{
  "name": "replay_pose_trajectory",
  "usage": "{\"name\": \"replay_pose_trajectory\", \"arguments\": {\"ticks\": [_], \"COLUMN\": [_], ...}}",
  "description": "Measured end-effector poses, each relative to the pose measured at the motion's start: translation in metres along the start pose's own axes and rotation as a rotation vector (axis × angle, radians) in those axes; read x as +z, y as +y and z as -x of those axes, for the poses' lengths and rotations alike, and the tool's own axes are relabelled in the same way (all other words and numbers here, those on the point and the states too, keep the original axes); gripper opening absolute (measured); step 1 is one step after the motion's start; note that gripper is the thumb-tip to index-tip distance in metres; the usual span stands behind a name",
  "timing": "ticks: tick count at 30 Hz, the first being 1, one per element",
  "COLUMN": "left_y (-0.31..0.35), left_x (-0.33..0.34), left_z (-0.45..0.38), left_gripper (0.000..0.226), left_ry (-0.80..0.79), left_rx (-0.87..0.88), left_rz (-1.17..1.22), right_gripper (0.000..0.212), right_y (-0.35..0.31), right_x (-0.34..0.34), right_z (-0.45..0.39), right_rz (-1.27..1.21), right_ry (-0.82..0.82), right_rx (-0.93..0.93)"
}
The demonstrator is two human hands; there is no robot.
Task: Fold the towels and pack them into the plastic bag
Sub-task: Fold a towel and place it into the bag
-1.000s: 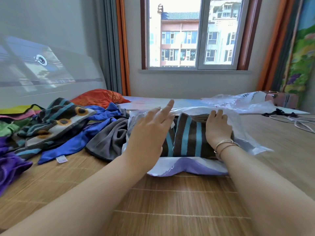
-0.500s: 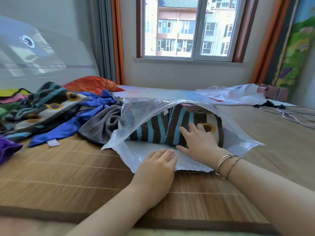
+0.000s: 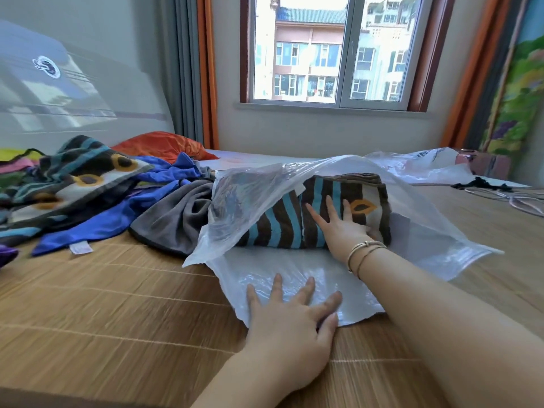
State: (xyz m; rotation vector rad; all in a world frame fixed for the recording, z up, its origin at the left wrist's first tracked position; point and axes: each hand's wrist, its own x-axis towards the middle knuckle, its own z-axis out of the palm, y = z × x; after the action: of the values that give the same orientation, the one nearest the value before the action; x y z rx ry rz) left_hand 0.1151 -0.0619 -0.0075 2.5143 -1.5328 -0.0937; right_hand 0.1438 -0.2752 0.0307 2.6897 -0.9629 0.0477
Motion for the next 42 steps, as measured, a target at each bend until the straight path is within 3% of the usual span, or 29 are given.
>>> {"name": "replay_pose_trajectory", "arguments": {"ticks": [8,13,20,25,27,29,33,37,42], "left_y": [-0.001,-0.001,0.004,0.004,-0.004,-0.018,-0.066,-0.116,-0.147], "left_x": [0.005,0.007,-0.004,-0.01,-0.014,-0.021,-0.036,-0.054,-0.054], "left_z": [-0.006,-0.004,0.009,0.06,0.091,0.126,0.19,0.225,0.227], "left_gripper": [0.044,0.043,0.047,0.046,0.043,0.035,0.025,0.025,0.033], "left_ry": [0.003,0.009,-0.009,0.202,0.363,0.537,0.821,0.837,0.695], "left_rx": [-0.005,-0.01,-0.029,-0.018,-0.014,-0.065,-0.311,-0.535,-0.6], "left_rz": [0.03,0.044,0.006,0.169,0.385,0.541,0.684,0.74,0.673], "right_gripper": [0.108,0.101,0.096,0.099,0.097,0.09,0.051,0.033,0.036], "right_y": [-0.002,0.011,0.011,-0.004,-0.018,-0.042,-0.116,-0.199,-0.257], "right_x": [0.007,0.003,-0.008,-0.033,-0.046,-0.058,-0.074,-0.076,-0.071], "right_z": [-0.044,-0.038,0.071,0.161,0.187,0.207,0.23,0.234,0.175], "right_rz": [-0.03,-0.072,-0.098,-0.089,-0.122,-0.157,-0.338,-0.564,-0.666], "right_ry": [-0.051,-0.066,-0.017,-0.001,0.018,0.137,0.427,0.393,0.122], "right_rx": [0.045,-0.053,-0.166,-0.328,-0.374,-0.406,-0.551,-0.686,-0.385]}}
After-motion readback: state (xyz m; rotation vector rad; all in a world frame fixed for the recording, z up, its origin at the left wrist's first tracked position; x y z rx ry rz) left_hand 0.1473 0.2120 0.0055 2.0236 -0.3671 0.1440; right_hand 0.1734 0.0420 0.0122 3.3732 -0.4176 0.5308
